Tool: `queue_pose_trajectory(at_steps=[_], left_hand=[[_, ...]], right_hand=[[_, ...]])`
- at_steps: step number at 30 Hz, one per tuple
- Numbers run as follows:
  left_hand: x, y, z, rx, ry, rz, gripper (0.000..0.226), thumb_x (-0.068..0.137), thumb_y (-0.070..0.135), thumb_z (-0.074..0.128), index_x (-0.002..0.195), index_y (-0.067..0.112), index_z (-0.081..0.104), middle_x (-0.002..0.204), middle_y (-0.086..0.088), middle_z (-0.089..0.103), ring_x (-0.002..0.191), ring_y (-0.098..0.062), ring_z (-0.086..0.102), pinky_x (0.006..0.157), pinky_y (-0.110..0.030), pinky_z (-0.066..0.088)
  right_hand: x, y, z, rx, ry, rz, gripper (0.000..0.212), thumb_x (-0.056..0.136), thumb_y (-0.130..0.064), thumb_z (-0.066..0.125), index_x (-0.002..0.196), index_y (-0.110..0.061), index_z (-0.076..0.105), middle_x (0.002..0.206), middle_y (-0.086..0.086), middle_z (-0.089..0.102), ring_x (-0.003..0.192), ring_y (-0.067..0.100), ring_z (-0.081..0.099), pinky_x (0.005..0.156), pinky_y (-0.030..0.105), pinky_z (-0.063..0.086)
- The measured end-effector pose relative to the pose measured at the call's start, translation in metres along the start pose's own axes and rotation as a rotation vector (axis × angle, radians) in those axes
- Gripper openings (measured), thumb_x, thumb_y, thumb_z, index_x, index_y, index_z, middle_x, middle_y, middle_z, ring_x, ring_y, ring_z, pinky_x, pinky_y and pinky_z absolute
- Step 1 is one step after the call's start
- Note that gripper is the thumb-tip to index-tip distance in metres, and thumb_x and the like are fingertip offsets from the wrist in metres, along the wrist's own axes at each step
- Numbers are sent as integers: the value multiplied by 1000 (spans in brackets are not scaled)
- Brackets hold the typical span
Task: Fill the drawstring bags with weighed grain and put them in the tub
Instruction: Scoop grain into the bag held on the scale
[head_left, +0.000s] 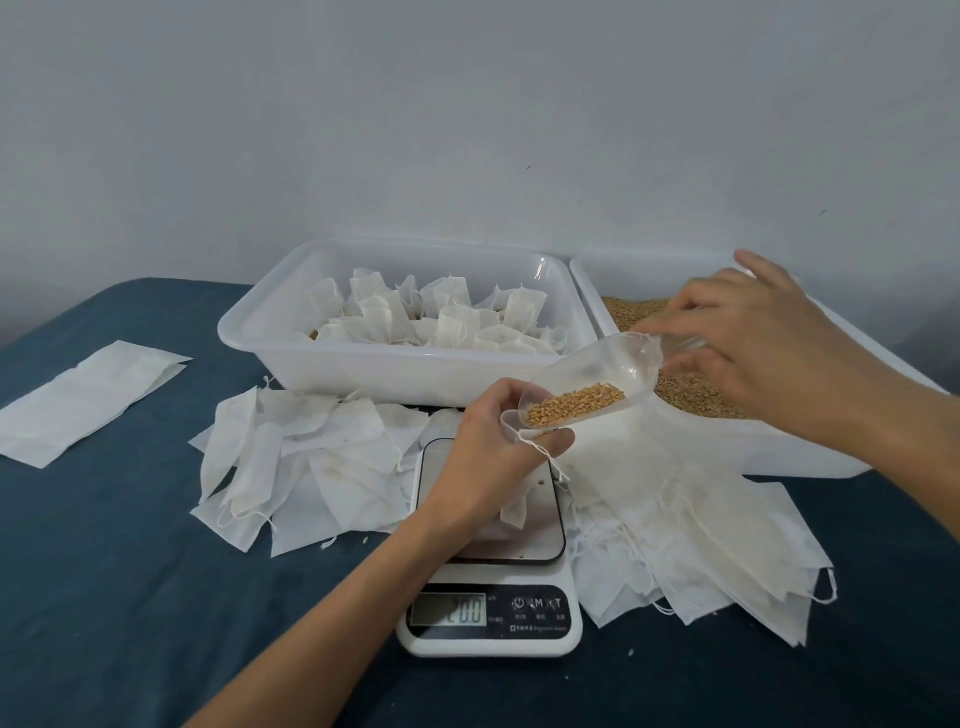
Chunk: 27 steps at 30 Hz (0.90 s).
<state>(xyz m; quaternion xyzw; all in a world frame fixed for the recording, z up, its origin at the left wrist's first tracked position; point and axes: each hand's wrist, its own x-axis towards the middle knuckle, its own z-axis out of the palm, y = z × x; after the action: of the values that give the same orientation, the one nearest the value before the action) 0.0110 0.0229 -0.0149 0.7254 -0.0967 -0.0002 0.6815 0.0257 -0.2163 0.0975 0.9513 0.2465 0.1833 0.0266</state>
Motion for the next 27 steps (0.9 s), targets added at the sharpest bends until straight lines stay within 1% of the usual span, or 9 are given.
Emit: queue_pose_trajectory(at_steps=[1,2,5,9,12,15,20,23,27], left_hand=[[0,0,0,0,1,-2,29,87,8,81,109,18,65,107,9,71,80,-6,67,81,-33,58],[0,0,0,1,1,-3,29,87,8,81,110,18,65,110,7,71,81,-7,68,81,-33,58],[0,1,-1,-6,-2,-6,29,88,8,81,110,19,65,111,5,71,80,-6,68,79,-27,56],[0,1,-1,-5,0,7,30,88,6,80,111,17,65,106,7,70,80,-2,67,78,-24,54],[0,1,0,-11,-4,5,31,88,5,80,112,16,65,111,3,71,80,1,68,76,-21,55],[0,0,0,-15,-6,4,32,88,5,80,112,17,64,111,4,72,79,2,69,75,-21,54],[1,-1,0,1,-4,9,32,87,8,81,113,18,65,114,4,72,87,2,69,76,-16,52],[1,-2,0,-10,-5,7,33,87,7,81,114,18,65,113,4,72,86,3,70,75,-16,52],[1,-2,0,0,-6,4,31,87,8,81,112,19,65,110,5,74,87,0,70,77,-19,54]], right_hand=[[1,-2,-3,-10,8,-6,37,90,-12,74,125,-25,71,109,1,66,112,27,58,123,50,13],[2,-4,-5,-17,10,-10,37,90,-11,73,125,-25,71,109,1,66,113,28,58,123,50,11],[4,-7,-9,-31,1,-14,38,91,-10,70,126,-26,70,110,2,66,115,28,57,124,48,8],[4,-8,-10,-35,1,-21,37,93,-13,67,127,-27,69,111,1,65,115,27,56,124,47,8],[3,-7,-9,-39,9,-25,38,93,-12,69,127,-28,69,111,0,65,116,26,57,124,48,8],[3,-8,-10,-37,19,-34,37,92,-12,70,126,-27,71,107,0,65,113,27,57,124,49,9],[4,-8,-12,-48,25,-46,36,90,-13,68,123,-24,73,106,3,67,111,30,59,123,52,11],[3,-7,-11,-54,32,-50,37,89,-10,71,123,-24,73,105,3,67,110,30,60,123,53,13],[3,-7,-8,-57,48,-64,37,87,-8,73,121,-23,74,103,5,67,107,32,61,122,56,16]])
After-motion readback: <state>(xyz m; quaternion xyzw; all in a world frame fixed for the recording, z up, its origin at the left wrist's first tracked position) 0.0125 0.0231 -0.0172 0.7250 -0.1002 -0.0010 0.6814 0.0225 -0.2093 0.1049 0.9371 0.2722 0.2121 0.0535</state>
